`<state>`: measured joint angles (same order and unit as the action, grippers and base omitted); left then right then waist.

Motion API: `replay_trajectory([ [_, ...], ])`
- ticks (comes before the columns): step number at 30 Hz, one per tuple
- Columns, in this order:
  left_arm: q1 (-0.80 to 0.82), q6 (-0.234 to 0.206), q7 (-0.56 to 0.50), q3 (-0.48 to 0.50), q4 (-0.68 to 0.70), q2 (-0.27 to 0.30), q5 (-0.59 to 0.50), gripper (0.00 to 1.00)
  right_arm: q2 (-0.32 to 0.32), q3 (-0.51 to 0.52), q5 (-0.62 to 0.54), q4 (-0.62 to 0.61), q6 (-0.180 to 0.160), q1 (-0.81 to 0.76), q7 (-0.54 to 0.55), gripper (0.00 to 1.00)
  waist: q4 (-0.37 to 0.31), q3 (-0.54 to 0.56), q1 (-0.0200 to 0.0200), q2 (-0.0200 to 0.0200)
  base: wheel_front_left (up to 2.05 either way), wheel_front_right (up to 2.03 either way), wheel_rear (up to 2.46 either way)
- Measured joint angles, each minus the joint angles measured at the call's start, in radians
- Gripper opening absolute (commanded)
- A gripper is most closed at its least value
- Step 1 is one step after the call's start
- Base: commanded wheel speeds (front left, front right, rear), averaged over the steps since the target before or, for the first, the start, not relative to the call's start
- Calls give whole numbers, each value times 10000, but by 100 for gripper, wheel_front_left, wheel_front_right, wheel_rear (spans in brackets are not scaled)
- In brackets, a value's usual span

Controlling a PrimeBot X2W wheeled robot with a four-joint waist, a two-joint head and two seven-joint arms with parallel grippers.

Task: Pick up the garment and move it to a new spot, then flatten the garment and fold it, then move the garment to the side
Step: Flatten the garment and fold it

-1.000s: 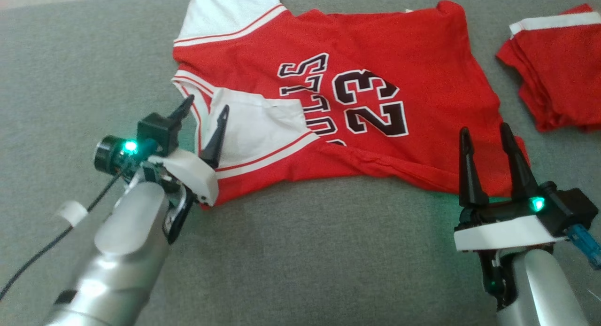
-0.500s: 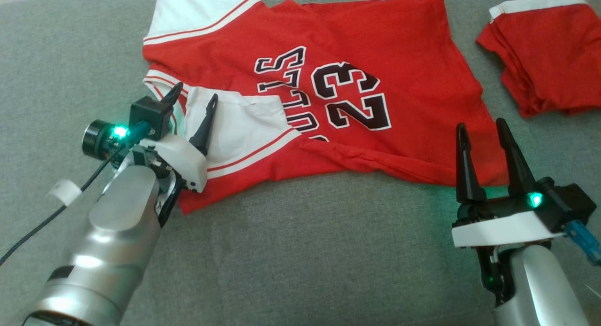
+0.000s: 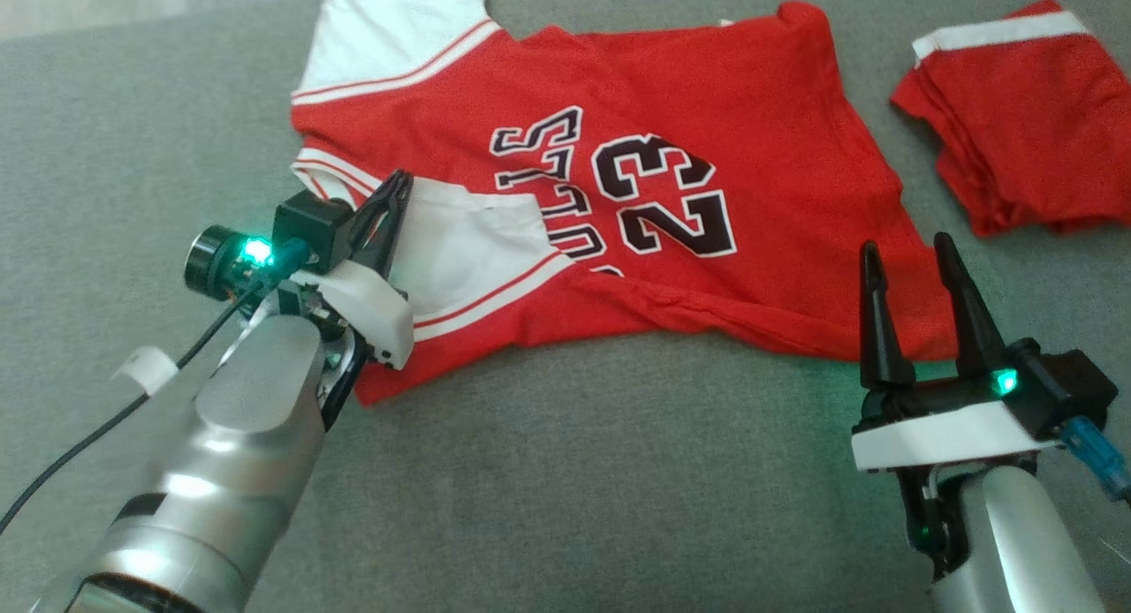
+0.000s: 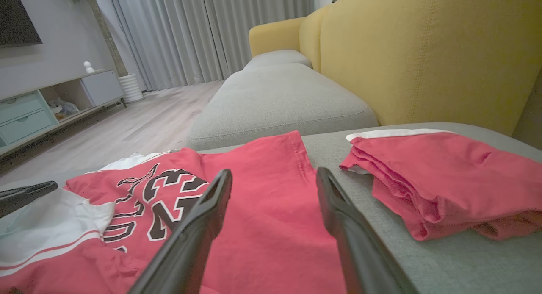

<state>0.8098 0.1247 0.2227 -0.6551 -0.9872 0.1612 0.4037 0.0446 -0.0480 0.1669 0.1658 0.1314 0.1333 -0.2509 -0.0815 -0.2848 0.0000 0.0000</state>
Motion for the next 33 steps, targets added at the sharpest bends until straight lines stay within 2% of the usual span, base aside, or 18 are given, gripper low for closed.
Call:
replay_trajectory([
  [5, -12, 61, 180, -374, 773, 52, 8, 0, 0, 96, -10, 113, 2, -63, 0, 100, 311, 558, -1, 0, 0, 0, 0],
  [7, -75, 75, 247, -936, 1427, 138, 71, 0, 2, 219, -10, 146, 2, -135, -2, 100, 494, 791, -1, 0, 0, 0, 0],
  [9, -286, 75, 163, -1893, 2226, 360, 299, 0, 2, 313, -12, 192, 2, -312, 0, 100, 733, 998, -2, 0, 0, 0, 0],
  [12, -820, 75, -387, -3313, 3453, 940, 807, 0, -2, 468, -15, 336, 0, -564, 0, 100, 1142, 1276, -1, 0, 0, 0, 0],
  [17, -1490, 75, -1574, -5198, 5770, 2376, 2059, 0, -4, 564, -25, 451, 0, -745, 0, 100, 1814, 1722, -2, 0, 0, 0, 0],
  [18, -1490, 75, -1574, -5198, 5770, 2376, 2059, 0, -4, 564, -25, 451, 0, -745, 0, 100, 1814, 1722, -2, 0, 0, 0, 0],
  [22, -1633, 75, -2497, -6163, 7237, 3379, 2786, 0, -2, 545, -25, 514, 2, -759, 0, 100, 2282, 1970, -1, 0, 0, 0, 0],
  [26, -1878, 75, -3528, -6441, 8063, 4132, 3381, 0, -4, 470, -25, 639, 2, -760, 0, 100, 2517, 2158, -1, 0, 0, 0, 0],
  [27, -2003, 75, -4034, -6449, 8111, 4253, 3733, 43, -4, 458, -23, 642, 2, -760, 0, 100, 2538, 2188, -2, 0, 0, 0, 0],
  [28, -2149, 75, -4460, -6495, 8247, 4381, 3973, 100, -2, 454, -23, 656, 0, -764, 0, 100, 2546, 2209, -1, 0, 0, 0, 0],
  [31, -2506, -180, -4650, -6508, 8305, 4468, 4220, 100, -4, 437, -23, 729, 0, -772, 0, 100, 2527, 2249, -1, 0, 0, 0, 0],
  [33, -2552, -581, -4489, -6366, 8307, 4435, 4243, 100, -4, 437, -23, 746, 0, -790, 0, 100, 2469, 2283, 0, 0, 0, 0, 0],
])
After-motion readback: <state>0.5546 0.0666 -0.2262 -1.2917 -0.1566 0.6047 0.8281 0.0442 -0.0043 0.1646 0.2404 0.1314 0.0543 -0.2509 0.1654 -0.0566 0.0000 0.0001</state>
